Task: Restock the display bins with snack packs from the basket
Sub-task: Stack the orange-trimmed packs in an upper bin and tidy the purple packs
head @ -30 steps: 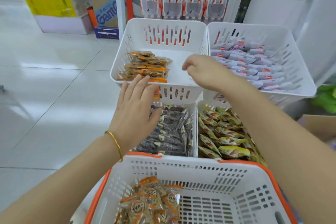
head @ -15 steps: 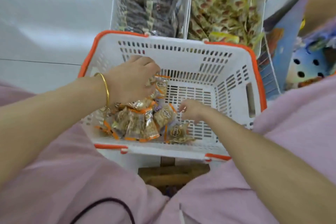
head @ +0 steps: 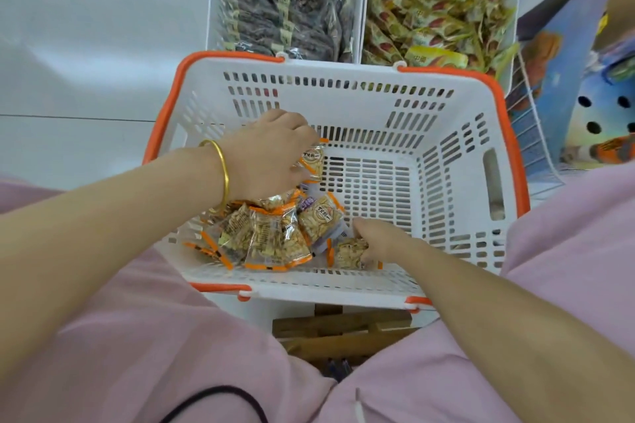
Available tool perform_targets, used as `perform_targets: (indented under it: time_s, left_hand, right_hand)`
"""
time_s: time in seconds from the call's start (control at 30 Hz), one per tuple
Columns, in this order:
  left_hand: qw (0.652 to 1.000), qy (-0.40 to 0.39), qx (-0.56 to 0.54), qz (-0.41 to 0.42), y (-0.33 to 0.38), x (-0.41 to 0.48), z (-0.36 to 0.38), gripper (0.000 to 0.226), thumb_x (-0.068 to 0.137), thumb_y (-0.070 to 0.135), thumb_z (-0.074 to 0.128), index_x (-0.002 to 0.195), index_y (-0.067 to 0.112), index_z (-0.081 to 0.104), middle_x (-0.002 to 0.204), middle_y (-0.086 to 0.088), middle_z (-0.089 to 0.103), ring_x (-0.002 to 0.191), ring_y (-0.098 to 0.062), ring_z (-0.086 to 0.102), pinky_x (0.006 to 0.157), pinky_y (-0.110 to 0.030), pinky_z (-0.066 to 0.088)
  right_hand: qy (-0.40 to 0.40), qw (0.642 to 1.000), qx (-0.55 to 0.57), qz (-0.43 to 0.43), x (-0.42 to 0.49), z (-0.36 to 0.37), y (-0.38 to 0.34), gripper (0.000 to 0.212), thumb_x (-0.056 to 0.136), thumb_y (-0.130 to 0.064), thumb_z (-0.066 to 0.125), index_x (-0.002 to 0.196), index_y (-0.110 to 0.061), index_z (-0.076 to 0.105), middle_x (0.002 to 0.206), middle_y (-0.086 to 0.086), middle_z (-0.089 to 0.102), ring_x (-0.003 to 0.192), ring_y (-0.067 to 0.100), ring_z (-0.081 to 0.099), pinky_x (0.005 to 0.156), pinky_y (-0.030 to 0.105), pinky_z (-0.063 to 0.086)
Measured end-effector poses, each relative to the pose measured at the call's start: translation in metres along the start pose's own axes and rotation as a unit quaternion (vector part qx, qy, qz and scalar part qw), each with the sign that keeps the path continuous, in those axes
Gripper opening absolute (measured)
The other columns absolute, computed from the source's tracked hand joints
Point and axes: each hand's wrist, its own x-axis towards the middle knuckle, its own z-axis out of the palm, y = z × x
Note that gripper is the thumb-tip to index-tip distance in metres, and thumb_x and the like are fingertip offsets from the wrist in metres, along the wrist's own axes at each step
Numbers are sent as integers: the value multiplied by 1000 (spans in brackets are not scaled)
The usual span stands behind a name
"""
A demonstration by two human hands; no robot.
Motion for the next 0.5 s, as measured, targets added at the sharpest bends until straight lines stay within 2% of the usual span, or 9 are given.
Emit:
perform_targets:
  time_s: [0.1, 0.2, 0.27, 0.3, 0.33, 0.37, 0.47, 0.5]
  left_hand:
    - [1000, 0, -15, -3, 1, 3, -1, 49, 93, 31, 49, 140, 18, 37, 144, -4, 34, 135, -24, 25, 112, -36, 24]
    - [999, -2, -45, -22, 1, 7, -6, 48, 94, 29, 48, 139, 17, 37, 142, -5, 36, 133, -24, 29, 108, -33, 24]
    - [993, -6, -105, -55, 1, 12, -10, 51, 94, 27, 50, 141, 14, 34, 142, -7, 36, 129, -25, 34, 104, -33, 30]
    - [983, -9, -163, -85, 0, 15, -12, 53, 94, 25, 50, 142, 13, 31, 142, -8, 36, 125, -25, 39, 101, -33, 34]
    - [963, -4, -242, -121, 0, 18, -15, 54, 94, 21, 50, 143, 13, 29, 140, -9, 39, 118, -24, 45, 97, -33, 39]
    - [928, 4, -337, -162, 2, 23, -17, 53, 95, 16, 49, 144, 13, 29, 134, -8, 43, 109, -23, 51, 93, -33, 43]
    - [779, 48, -576, -244, 1, 30, -25, 39, 95, 5, 44, 133, -1, 44, 93, -6, 54, 81, -19, 58, 76, -22, 53]
    - [724, 41, -642, -247, 1, 30, -28, 31, 95, 7, 43, 124, -3, 51, 87, -9, 54, 78, -21, 58, 78, -25, 53]
  right_hand:
    - [34, 999, -4, 8, -8, -20, 5, 34, 81, -19, 73, 95, -18, 42, 91, 0, 52, 81, 20, 50, 61, 30, 40]
    - [72, 996, 55, 0, -27, -72, 7, 32, 77, -18, 75, 97, -18, 51, 100, 1, 57, 88, 19, 55, 74, 33, 51]
    - [126, 969, 210, -10, -48, -111, 2, 31, 79, -14, 75, 100, -16, 53, 106, 3, 58, 90, 18, 58, 68, 30, 54]
    - [141, 940, 311, -26, -58, -126, -1, 30, 80, -11, 74, 101, -14, 53, 106, 5, 59, 89, 18, 61, 63, 27, 54]
    - [147, 906, 395, -50, -67, -137, -5, 28, 82, -9, 72, 102, -13, 54, 105, 6, 61, 88, 18, 63, 60, 25, 54]
    - [148, 875, 456, -73, -73, -144, -10, 26, 83, -7, 70, 103, -12, 54, 104, 7, 63, 87, 19, 65, 61, 26, 55]
    - [151, 802, 568, -108, -83, -152, -20, 24, 85, -4, 66, 103, -15, 54, 109, 12, 61, 88, 19, 65, 63, 29, 57]
    - [150, 785, 591, -110, -83, -153, -24, 24, 85, -4, 65, 104, -16, 54, 112, 14, 59, 89, 19, 64, 62, 28, 56]
